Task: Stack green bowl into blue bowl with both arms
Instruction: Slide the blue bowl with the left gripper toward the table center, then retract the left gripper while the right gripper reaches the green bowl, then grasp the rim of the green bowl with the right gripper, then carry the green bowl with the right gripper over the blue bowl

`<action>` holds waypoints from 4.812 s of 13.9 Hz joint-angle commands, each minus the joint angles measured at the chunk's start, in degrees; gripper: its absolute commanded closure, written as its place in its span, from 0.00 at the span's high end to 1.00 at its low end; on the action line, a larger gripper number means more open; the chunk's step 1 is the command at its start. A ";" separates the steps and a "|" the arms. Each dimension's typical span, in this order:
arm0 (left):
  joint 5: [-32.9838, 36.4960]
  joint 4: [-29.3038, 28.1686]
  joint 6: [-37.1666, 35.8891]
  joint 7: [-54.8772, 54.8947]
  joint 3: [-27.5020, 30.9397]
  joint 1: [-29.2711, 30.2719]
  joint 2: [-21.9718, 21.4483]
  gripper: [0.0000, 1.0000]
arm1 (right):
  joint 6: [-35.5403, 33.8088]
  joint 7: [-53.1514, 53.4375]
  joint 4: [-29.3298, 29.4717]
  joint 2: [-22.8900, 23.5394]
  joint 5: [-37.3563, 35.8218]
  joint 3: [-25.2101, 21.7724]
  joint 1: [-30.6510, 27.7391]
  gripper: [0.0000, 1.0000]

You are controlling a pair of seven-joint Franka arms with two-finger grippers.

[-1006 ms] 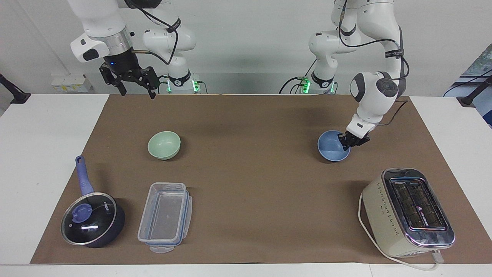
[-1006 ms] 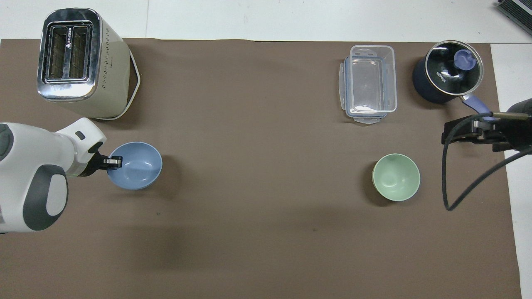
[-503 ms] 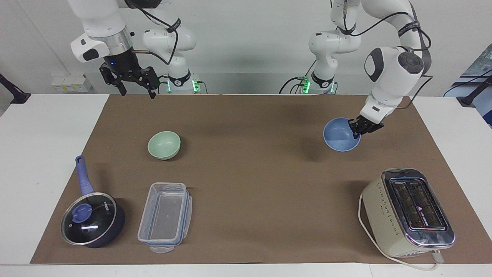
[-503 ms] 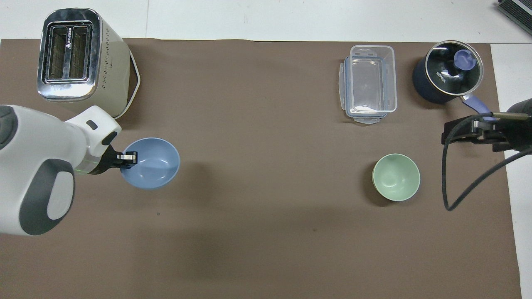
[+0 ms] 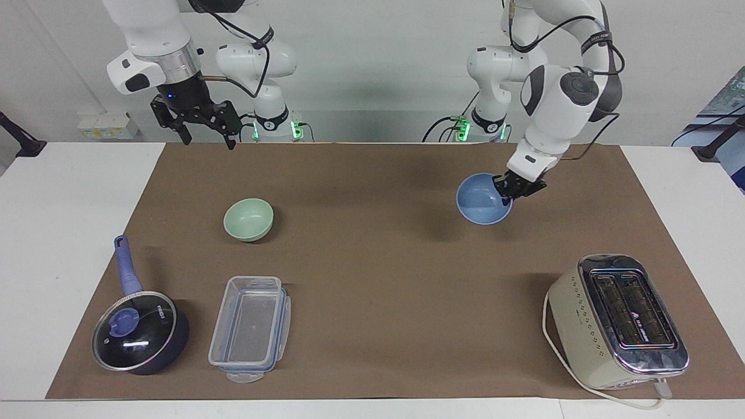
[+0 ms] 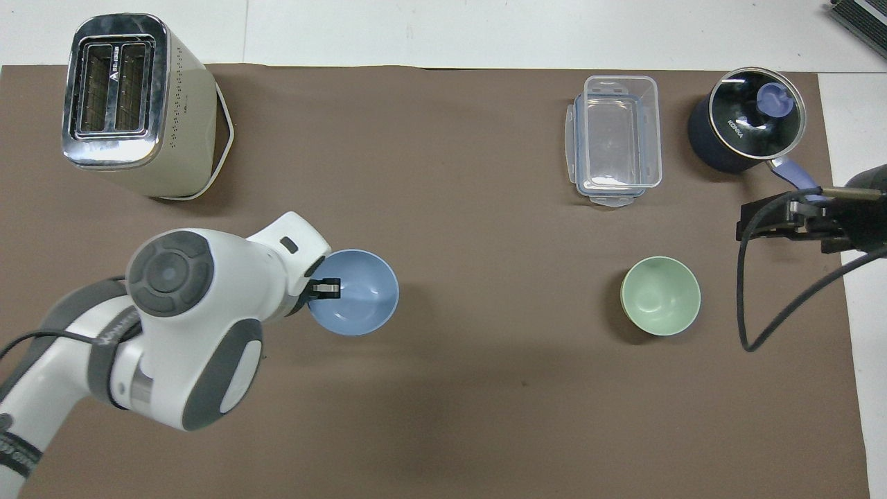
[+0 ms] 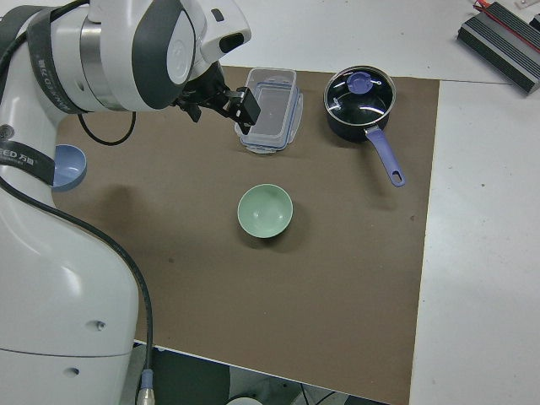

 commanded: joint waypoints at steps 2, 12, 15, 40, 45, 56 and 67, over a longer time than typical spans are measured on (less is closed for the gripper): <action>-0.65 -3.93 9.03 -2.62 1.01 -6.31 3.13 0.00 | -0.10 -0.97 -0.13 -0.55 1.50 -0.21 -0.25 1.00; 0.23 -1.93 7.66 -2.20 1.45 -5.73 4.28 1.00 | -0.10 -1.49 -0.22 -0.73 1.50 -0.39 -0.42 1.00; 0.14 3.25 2.65 2.10 1.45 -0.20 4.37 1.00 | 1.48 -1.49 -0.22 -0.64 1.41 -0.39 -1.30 1.00; 5.68 34.38 -36.21 27.34 1.80 23.81 3.93 1.00 | 45.25 -17.93 -41.08 6.83 1.41 -0.65 -7.19 1.00; 5.68 34.38 -36.21 27.34 1.80 23.81 3.93 1.00 | 44.55 -21.52 -41.97 6.30 1.41 -0.65 -7.37 0.47; 5.68 34.38 -36.21 27.34 1.80 23.81 3.93 1.00 | 32.42 -19.01 -32.48 2.53 1.67 4.34 -4.57 0.00; 5.68 34.38 -36.21 27.34 1.88 23.81 3.93 1.00 | 41.91 9.66 -28.08 6.92 8.53 9.46 20.40 0.00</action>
